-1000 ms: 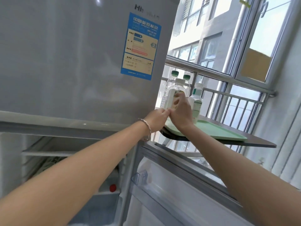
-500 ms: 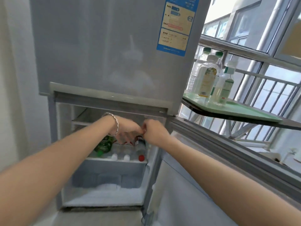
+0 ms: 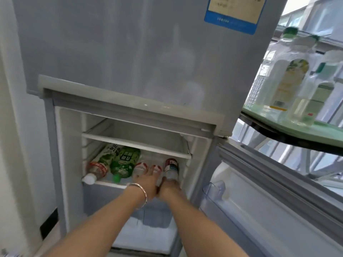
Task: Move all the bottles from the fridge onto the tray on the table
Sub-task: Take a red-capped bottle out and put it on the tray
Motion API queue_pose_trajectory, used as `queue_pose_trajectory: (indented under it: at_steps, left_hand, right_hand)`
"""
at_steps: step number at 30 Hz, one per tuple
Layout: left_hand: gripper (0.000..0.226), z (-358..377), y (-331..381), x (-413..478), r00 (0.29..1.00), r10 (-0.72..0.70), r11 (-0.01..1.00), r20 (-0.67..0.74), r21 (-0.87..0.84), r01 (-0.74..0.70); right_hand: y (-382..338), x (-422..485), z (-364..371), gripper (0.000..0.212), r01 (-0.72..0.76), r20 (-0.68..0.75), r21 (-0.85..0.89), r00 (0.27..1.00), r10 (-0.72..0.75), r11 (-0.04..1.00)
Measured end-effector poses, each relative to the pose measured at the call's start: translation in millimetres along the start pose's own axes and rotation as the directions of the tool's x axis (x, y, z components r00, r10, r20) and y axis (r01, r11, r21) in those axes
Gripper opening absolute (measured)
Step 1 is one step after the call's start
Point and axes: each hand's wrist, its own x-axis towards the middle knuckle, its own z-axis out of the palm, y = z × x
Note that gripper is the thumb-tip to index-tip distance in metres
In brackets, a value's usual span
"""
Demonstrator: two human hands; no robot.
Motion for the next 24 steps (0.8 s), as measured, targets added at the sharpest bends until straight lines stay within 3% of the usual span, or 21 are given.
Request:
queue_pose_trajectory:
  at_steps: [3,4,8,18,21,24]
  left_hand:
    - [0.069,19.7,-4.6,15.5,1.0,-0.015,0.999,0.018,-0.036,0.016]
    - [0.069,21.4,-6.7,17.5,1.0,-0.014,0.999,0.027,-0.031,0.014]
    - [0.066,35.4,-15.8,22.8,0.997,-0.03,0.998,0.067,-0.056,0.034]
    - [0.07,35.4,-23.2,16.2,0.998,-0.02,0.998,0.063,-0.052,0.023]
    - [0.071,23.0,-14.6,11.3,0.999,0.031,0.995,0.011,-0.098,-0.03]
    - [0.072,3.4,-5.9,-1.6,0.998,0.055,0.988,-0.016,-0.143,-0.057]
  right_hand:
    - [1.6,12.8,6.6,0.061,0.004,0.089,-0.042,0.996,0.0,0.999]
    - [0.8,14.1,6.1,0.063,-0.059,0.103,-0.015,0.993,0.06,0.998]
    - [4.9,16.7,20.1,0.058,-0.083,0.146,-0.011,0.986,0.083,0.997]
    - [-4.8,-17.5,31.7,0.039,-0.137,-0.131,0.197,0.977,0.165,0.971]
    - [-10.7,-37.7,0.0,0.042,-0.099,-0.268,0.095,0.956,0.121,0.991]
    - [-12.6,-60.0,-44.1,0.041,-0.01,-0.296,-0.036,0.955,-0.001,0.999]
